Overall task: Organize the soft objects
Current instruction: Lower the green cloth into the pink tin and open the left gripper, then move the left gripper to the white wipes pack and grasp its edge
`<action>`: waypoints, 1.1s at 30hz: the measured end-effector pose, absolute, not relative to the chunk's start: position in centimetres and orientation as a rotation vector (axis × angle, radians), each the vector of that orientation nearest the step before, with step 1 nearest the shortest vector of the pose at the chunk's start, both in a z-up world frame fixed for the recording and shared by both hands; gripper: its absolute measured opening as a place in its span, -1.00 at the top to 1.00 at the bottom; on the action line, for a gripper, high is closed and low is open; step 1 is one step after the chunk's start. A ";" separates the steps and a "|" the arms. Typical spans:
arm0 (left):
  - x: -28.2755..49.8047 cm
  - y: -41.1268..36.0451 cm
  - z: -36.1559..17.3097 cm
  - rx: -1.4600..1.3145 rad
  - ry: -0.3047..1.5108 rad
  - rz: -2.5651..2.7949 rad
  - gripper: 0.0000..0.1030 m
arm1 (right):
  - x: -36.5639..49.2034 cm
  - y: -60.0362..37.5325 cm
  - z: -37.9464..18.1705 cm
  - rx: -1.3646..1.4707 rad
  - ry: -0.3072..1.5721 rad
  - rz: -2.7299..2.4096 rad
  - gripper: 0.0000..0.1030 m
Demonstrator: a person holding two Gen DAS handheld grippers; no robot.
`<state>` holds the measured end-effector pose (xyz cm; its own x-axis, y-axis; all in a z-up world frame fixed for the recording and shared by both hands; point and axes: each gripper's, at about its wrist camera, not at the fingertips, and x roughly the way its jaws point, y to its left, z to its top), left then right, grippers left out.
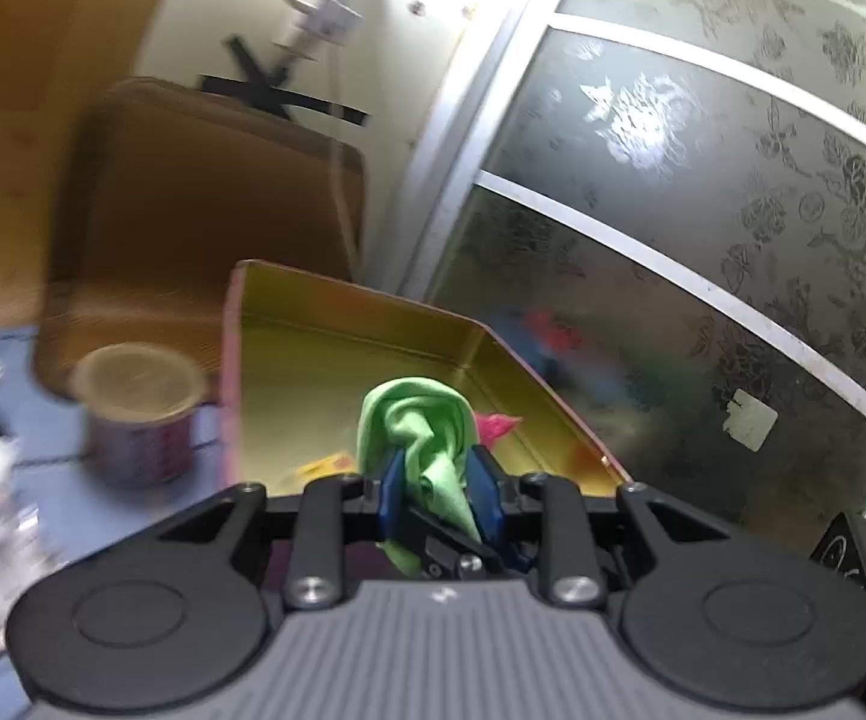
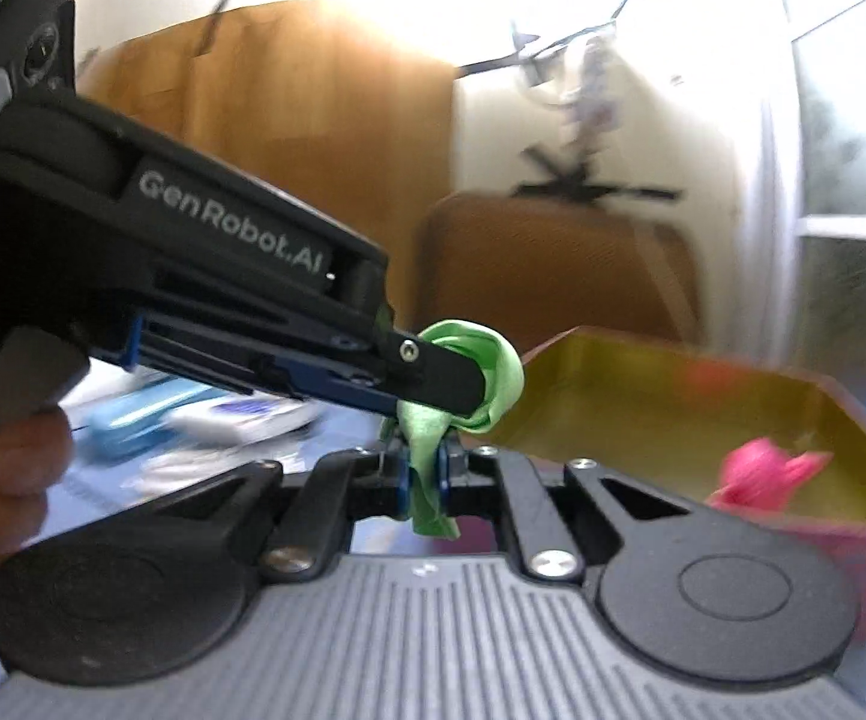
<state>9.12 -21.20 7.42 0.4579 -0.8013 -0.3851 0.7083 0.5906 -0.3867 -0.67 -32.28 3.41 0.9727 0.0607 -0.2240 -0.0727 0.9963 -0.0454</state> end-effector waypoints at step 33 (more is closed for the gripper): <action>7.2 -2.2 0.2 -0.260 0.570 -0.418 0.11 | 1.3 -28.6 1.5 0.012 0.326 0.240 -0.11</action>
<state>7.21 -2.20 0.17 0.7621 -0.4499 -0.4656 0.3085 0.8846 -0.3497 1.34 -28.64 1.53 0.9193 0.2349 -0.3157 -0.2311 0.9716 0.0500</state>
